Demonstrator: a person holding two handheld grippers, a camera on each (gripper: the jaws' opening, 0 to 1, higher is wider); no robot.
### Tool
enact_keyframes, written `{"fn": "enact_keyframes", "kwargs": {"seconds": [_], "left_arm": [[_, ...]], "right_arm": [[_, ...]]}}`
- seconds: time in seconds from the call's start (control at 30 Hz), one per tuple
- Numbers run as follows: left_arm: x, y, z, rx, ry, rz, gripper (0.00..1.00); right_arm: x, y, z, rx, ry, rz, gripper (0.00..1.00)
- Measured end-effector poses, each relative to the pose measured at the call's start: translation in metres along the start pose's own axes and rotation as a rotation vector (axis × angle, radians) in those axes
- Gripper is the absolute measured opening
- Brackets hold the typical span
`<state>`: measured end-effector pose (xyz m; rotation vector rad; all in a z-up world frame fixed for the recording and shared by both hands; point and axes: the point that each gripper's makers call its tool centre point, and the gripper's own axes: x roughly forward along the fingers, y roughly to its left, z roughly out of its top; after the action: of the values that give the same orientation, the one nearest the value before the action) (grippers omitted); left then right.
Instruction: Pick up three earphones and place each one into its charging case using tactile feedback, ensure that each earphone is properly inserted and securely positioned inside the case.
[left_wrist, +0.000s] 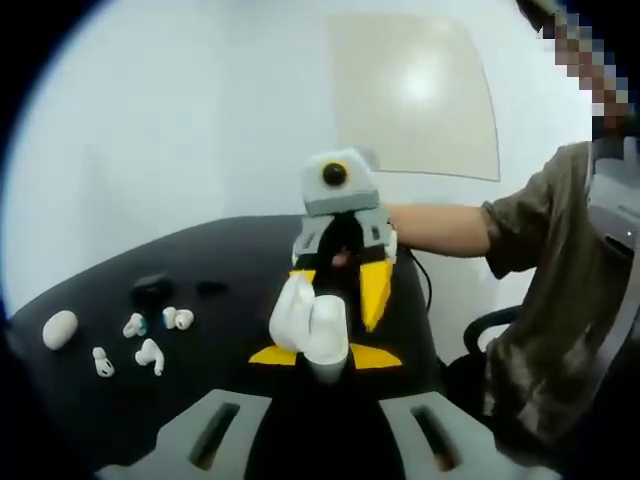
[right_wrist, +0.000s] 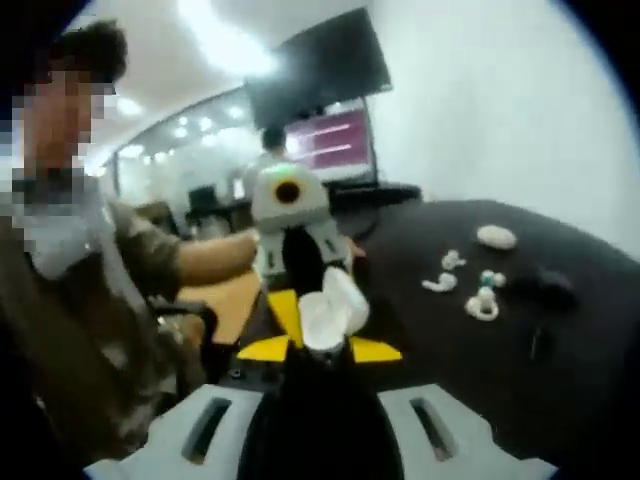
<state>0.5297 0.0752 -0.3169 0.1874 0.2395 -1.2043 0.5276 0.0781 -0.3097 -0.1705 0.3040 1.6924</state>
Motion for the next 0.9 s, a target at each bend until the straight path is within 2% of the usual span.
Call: {"fn": "enact_keyframes", "kwargs": {"seconds": [0.07, 0.23, 0.37, 0.43, 0.47, 0.53, 0.67, 0.73, 0.77, 0.83, 0.9], "left_arm": [[0.0, 0.0, -0.001, 0.005, 0.002, 0.01, 0.15], [-0.001, 0.003, -0.001, 0.003, 0.004, 0.028, 0.17], [-0.002, 0.009, 0.0, 0.022, -0.007, 0.061, 0.24], [-0.005, 0.011, 0.002, -0.008, -0.014, 0.062, 0.29], [-0.006, 0.014, 0.004, -0.017, -0.028, 0.075, 0.34], [-0.012, 0.025, 0.019, 0.011, -0.108, 0.134, 0.41], [-0.032, 0.037, 0.043, -0.065, -0.241, 0.166, 0.42], [-0.052, 0.054, 0.056, -0.096, -0.327, 0.232, 0.42], [-0.062, 0.062, 0.06, -0.102, -0.348, 0.272, 0.42], [-0.084, 0.09, 0.061, -0.081, -0.336, 0.414, 0.41], [-0.107, 0.12, 0.057, -0.064, -0.287, 0.58, 0.35]], "right_arm": [[-0.001, 0.0, 0.0, 0.03, -0.011, 0.006, 0.18], [-0.005, 0.001, 0.0, -0.007, -0.021, -0.012, 0.17], [-0.008, -0.002, 0.001, -0.007, -0.04, -0.021, 0.17], [-0.008, -0.004, 0.001, 0.002, -0.045, -0.02, 0.17], [-0.007, -0.004, 0.001, 0.008, -0.044, -0.018, 0.17], [-0.007, -0.004, 0.001, 0.01, -0.045, -0.018, 0.17], [-0.007, -0.005, 0.001, 0.017, -0.048, -0.022, 0.17], [-0.007, -0.006, 0.0, 0.015, -0.05, -0.024, 0.17], [-0.007, -0.006, 0.0, 0.014, -0.05, -0.026, 0.17], [-0.007, -0.006, 0.0, 0.008, -0.05, -0.029, 0.17], [-0.007, -0.006, 0.0, 0.004, -0.05, -0.029, 0.17]]}}
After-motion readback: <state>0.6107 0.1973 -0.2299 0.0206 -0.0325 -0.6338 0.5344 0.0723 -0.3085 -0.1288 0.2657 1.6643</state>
